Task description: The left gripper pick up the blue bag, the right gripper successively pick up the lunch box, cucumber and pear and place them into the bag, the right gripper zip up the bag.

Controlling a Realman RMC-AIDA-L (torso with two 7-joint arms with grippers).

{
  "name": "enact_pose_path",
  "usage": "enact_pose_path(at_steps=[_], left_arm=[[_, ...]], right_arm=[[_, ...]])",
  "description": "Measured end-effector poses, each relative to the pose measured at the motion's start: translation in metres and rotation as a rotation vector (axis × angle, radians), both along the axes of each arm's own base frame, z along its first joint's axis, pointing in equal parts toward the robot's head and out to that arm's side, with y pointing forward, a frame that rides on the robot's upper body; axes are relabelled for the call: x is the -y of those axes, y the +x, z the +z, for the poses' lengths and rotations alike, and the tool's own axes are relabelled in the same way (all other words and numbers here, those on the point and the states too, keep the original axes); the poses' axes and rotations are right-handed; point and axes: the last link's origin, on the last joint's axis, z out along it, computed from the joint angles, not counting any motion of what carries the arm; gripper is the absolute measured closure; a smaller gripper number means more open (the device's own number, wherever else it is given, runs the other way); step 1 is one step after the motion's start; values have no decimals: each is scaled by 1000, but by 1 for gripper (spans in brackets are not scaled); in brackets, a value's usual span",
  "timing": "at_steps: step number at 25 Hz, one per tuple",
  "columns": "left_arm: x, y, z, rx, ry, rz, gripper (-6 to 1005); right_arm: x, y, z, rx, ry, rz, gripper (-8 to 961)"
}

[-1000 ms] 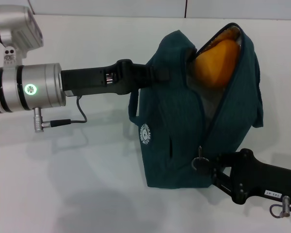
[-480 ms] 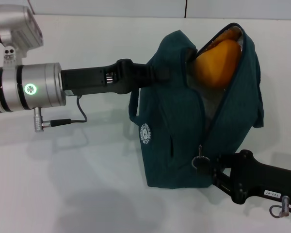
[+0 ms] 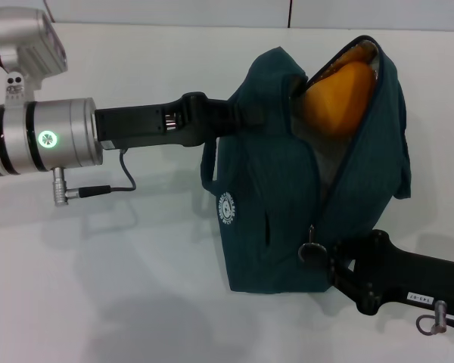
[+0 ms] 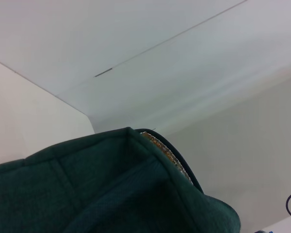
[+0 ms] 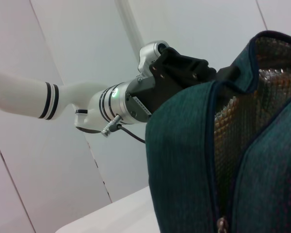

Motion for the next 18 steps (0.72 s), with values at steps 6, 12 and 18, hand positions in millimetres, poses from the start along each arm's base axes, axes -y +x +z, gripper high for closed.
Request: enact_pose_path(at_steps=[6, 12, 18], left_arm=[[0, -1, 0, 0, 2, 2, 960], [0, -1, 1, -2, 5, -1, 959], [-1, -2, 1, -4, 11, -1, 958]], right_arm=[[0, 0, 0, -1, 2, -1, 929], [1, 0, 0, -5, -1, 0, 945], [7, 4, 6, -29, 11, -4, 945]])
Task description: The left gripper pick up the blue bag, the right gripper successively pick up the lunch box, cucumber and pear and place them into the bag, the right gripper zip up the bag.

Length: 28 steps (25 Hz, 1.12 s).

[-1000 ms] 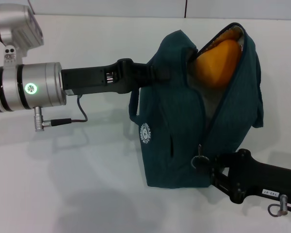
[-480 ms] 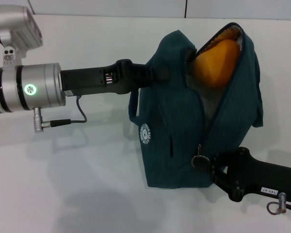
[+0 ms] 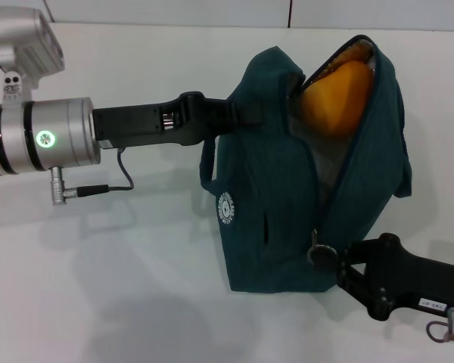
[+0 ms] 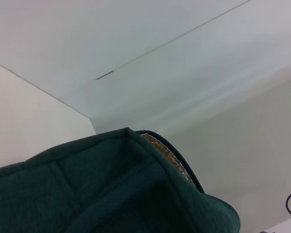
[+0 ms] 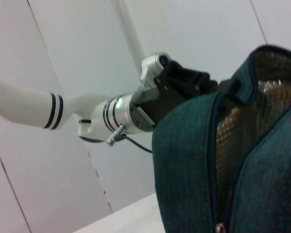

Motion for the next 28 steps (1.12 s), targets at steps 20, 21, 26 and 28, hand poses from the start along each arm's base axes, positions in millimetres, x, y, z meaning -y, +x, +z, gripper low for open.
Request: enact_pose_path(at_steps=[20, 21, 26, 28], left_arm=[[11, -15, -4, -15, 67, -11, 863], [12, -16, -5, -14, 71, -12, 817], [16, -20, -5, 0, 120, -23, 709], [18, -21, -3, 17, 150, -24, 666]], right_arm=[[1, -9, 34, -183, 132, 56, 945], [1, -11, 34, -186, 132, 62, 945], [-1, -16, 36, -207, 134, 84, 945], [-2, -18, 37, -218, 143, 90, 945]])
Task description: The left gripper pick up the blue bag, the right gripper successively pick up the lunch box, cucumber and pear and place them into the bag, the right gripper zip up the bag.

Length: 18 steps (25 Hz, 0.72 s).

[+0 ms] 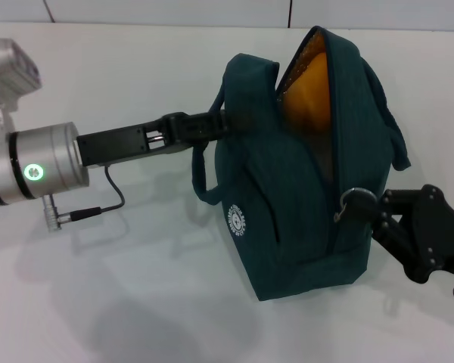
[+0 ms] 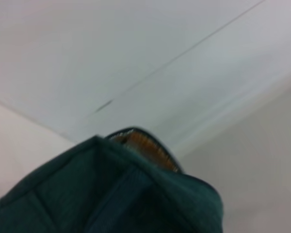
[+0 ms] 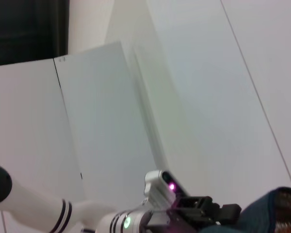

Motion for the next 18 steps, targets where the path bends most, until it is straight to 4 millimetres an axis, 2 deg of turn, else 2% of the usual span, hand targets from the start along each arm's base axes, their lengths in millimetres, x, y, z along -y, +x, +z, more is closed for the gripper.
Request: enact_pose_path(at_steps=[4, 9, 18], left_arm=[[3, -3, 6, 16, 45, -20, 579], [8, -4, 9, 19, 64, -61, 370], [16, -5, 11, 38, 102, -110, 352]], right_arm=[[-2, -4, 7, -51, 38, 7, 945], [-8, -10, 15, -102, 80, 15, 945], [-25, -22, 14, -116, 94, 8, 945]])
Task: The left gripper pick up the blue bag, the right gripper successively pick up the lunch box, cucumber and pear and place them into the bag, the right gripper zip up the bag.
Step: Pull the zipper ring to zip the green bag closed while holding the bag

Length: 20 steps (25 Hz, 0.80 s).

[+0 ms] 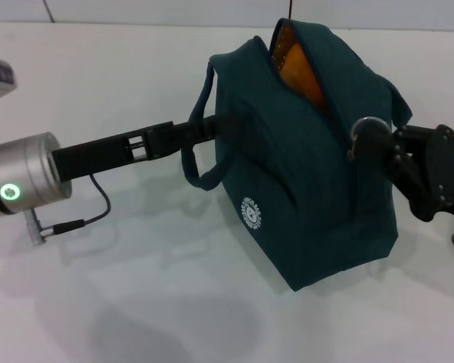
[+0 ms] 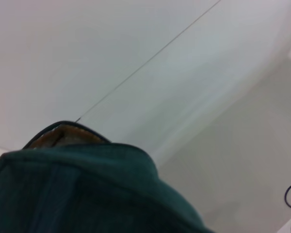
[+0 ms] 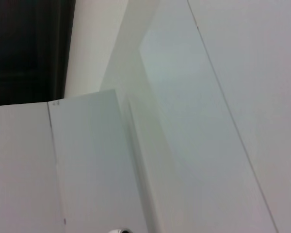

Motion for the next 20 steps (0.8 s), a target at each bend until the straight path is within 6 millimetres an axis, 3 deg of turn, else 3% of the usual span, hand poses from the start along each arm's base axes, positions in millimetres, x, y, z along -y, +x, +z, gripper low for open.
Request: enact_pose_path(at_steps=[12, 20], left_arm=[[32, -25, 15, 34, 71, -14, 354], [61, -43, 6, -14, 167, -48, 353]], right_arm=[[-8, -15, -11, 35, -49, 56, 945], [-28, -33, -15, 63, -35, 86, 945]])
